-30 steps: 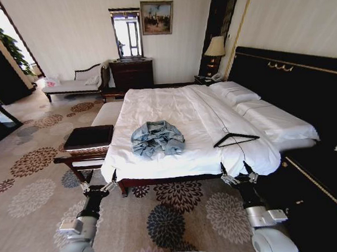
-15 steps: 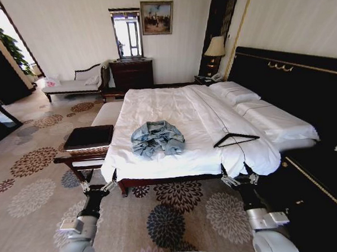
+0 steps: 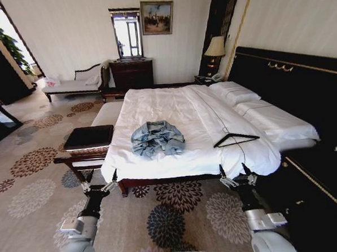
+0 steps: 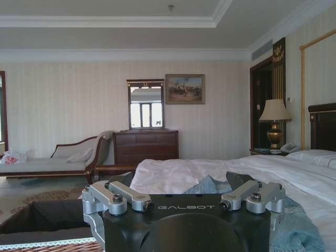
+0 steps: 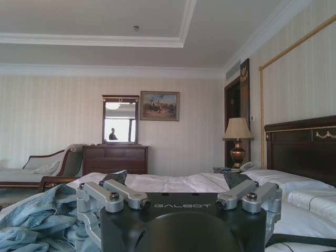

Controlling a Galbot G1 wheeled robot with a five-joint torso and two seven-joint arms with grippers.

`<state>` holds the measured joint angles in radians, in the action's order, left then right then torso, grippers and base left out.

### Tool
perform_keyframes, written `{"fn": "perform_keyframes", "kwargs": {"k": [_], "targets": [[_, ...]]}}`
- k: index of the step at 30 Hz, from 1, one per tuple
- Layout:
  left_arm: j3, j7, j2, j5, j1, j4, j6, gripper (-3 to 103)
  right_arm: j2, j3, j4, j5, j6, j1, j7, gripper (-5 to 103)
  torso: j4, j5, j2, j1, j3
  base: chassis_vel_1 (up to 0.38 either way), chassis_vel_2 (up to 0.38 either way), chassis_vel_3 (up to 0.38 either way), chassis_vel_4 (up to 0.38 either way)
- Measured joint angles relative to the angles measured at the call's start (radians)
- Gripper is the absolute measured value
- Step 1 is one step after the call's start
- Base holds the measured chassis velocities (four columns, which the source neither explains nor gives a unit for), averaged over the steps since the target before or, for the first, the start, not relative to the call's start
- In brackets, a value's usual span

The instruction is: Pick up the clothes from the bed and hang them on the clothes hanger.

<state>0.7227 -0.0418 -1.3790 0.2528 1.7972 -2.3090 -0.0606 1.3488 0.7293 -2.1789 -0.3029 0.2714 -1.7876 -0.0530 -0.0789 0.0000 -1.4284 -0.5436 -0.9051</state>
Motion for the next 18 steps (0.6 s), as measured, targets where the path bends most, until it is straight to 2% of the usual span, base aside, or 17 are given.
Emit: {"fn": "perform_keyframes", "kwargs": {"k": [7, 18], "targets": [[-0.004, 0.0, -0.007, -0.009, 0.007, -0.008, -0.001, 100, 0.0, 0.0, 0.001, 0.001, 0.006, 0.003, 0.0, 100, 0.0, 0.0, 0.0, 0.0, 0.0, 0.0, 0.0, 0.0, 0.0], [-0.004, 0.0, -0.019, -0.02, 0.023, -0.024, -0.004, 100, -0.001, -0.003, 0.005, 0.001, 0.009, 0.011, 0.003, 100, 0.0001, -0.0001, 0.0, 0.0, 0.0, -0.073, 0.069, 0.069, -0.073]]}}
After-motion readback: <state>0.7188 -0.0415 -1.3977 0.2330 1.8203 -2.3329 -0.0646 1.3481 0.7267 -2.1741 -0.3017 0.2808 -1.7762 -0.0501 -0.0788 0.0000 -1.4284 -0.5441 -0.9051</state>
